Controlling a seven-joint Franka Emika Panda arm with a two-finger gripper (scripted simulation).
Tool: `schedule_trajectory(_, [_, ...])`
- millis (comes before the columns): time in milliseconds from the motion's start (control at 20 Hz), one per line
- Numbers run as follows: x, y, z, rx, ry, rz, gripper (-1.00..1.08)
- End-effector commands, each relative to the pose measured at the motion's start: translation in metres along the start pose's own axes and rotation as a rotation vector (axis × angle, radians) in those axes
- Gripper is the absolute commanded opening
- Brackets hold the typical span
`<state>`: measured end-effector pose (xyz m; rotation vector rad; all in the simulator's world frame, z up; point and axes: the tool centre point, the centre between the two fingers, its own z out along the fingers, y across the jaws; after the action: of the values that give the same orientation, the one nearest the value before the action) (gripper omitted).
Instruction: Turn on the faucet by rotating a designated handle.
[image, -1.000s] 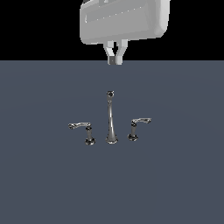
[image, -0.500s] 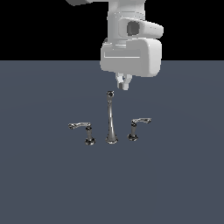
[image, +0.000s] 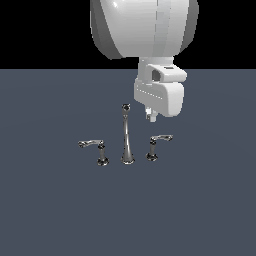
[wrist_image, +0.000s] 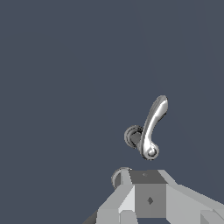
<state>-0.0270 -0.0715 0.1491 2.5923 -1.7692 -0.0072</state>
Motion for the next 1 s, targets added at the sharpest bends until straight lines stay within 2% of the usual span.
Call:
schedule_trajectory(0, [0.013, -0.004, 0.016, 0.001, 0.002, 0.061, -1.0])
schedule_trajectory(500, [0.048, -0.01, 0.057, 0.004, 0.003, 0.217, -1.0])
schedule_trajectory(950, [0.054, -0.011, 0.064, 0.005, 0.002, 0.244, -1.0])
